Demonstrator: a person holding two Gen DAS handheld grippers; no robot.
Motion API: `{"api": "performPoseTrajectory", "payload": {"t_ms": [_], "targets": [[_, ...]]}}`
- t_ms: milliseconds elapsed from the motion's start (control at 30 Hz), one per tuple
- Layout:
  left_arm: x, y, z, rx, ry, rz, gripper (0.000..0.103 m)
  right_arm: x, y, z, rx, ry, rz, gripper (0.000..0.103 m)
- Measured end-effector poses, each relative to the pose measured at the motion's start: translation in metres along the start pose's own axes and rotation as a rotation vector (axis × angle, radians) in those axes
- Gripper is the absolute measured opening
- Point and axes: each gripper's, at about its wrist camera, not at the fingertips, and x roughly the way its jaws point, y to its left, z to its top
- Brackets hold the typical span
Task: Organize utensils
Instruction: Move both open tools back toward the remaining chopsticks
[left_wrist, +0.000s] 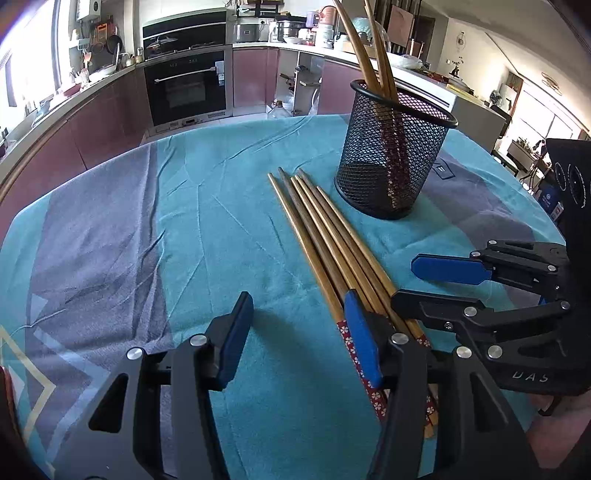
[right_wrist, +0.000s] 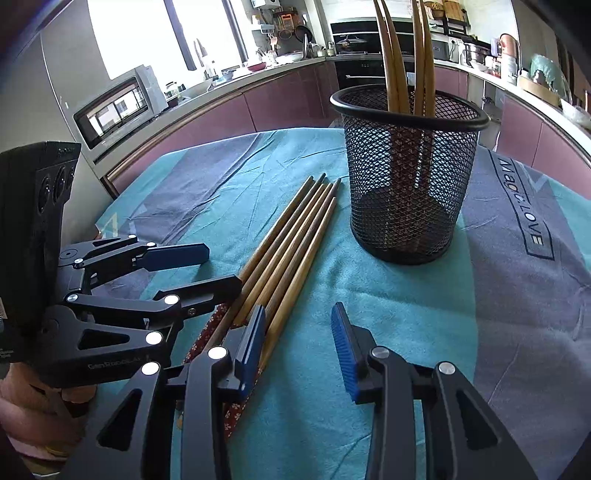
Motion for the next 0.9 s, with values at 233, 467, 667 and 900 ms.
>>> {"api": "performPoseTrajectory", "payload": {"t_ms": [233,467,667,900], "targets": [[0.002,0.001,-0.002,-0.002,0.007,0.01,0.045,0.0,0.0,0.0,-0.004,0.003,-0.022,0.035],[0.0,0.002,-0.005,-0.014,0.013,0.004,0.041,0.001,0.001,0.001,-0.014,0.01,-0.046,0.032],[0.005,0.0,0.002,-0.012,0.01,0.011,0.04,0.007,0.004,0.006,-0.02,0.012,-0.058,0.029],[0.015,-0.003,0.011,-0.001,0.013,0.023,0.036,0.016,0.007,0.014,-0.023,0.006,-0.071,0.025]]}}
